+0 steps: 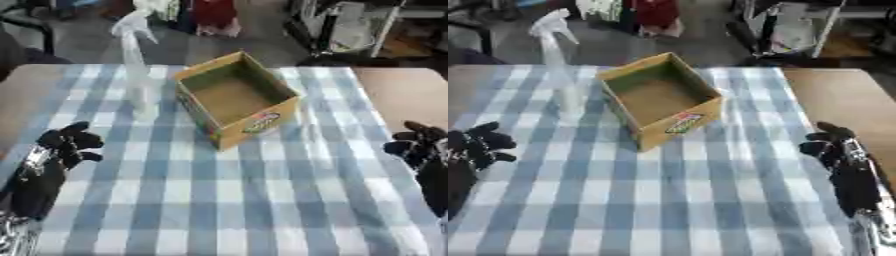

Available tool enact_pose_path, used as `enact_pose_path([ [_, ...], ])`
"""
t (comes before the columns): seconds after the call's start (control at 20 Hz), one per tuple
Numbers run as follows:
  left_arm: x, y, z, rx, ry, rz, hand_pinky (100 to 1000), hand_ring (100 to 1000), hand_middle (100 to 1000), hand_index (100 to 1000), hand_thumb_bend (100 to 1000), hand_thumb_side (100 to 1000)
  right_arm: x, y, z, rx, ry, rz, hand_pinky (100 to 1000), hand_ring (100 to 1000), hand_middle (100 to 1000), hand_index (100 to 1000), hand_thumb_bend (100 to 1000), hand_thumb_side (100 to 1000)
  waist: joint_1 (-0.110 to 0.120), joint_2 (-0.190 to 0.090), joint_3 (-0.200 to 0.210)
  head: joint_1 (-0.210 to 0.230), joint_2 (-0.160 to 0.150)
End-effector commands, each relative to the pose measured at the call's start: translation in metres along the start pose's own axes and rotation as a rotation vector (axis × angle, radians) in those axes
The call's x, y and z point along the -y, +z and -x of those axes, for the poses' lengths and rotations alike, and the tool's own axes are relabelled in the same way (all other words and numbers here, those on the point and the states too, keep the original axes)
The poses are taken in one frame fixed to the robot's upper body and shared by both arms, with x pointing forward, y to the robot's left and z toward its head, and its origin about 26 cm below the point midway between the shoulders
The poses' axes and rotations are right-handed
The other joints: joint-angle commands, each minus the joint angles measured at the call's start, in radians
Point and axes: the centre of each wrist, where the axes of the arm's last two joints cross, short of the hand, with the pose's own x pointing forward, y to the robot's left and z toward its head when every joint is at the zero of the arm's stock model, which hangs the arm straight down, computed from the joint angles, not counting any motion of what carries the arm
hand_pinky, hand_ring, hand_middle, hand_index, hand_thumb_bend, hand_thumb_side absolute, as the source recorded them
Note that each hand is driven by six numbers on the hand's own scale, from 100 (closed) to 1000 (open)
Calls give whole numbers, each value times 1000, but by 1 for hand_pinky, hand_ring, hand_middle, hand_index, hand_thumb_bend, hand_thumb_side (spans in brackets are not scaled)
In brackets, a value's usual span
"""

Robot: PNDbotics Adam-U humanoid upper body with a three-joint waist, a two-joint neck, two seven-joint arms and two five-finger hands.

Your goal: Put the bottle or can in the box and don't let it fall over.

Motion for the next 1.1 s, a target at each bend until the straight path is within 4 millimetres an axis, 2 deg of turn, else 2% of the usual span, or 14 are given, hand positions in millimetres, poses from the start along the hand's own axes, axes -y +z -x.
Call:
enact_pose_path([
  [0.05,-6,-3,-10,31,-28,-9,687,750,678,885,175,1000,2,-5,-9,29,19,-8,746,645,626,803,100,792,2,-8,1,-5,-3],
  [0.3,-18,-5,-20,54,-81,-25,687,752,681,885,159,997,2,-4,-9,26,21,-5,746,645,626,803,100,793,7,-9,-4,-5,-6],
  [0.35,-23,-6,-25,61,-113,-31,690,754,685,885,130,975,3,-3,-9,24,22,-4,746,646,626,803,100,794,9,-10,-5,-4,-6],
  [0.45,-42,-11,-46,87,-255,-47,696,756,691,887,100,944,3,-2,-9,20,24,-3,746,645,626,803,100,794,14,-13,-9,-8,-6],
  [0.65,-75,-29,-91,143,-541,-82,720,765,714,896,100,886,4,-2,-9,16,30,-4,747,645,626,803,100,795,22,-16,-21,-10,-11],
  [0.9,-120,-67,-153,193,-872,-51,769,792,765,931,100,858,5,0,-9,6,37,-17,747,645,626,803,100,798,35,-18,-50,5,-20],
  [1.1,-150,-103,-184,161,-1118,2,809,802,795,950,100,829,5,-1,-9,1,42,-37,747,645,625,803,100,795,37,-21,-80,10,-21],
])
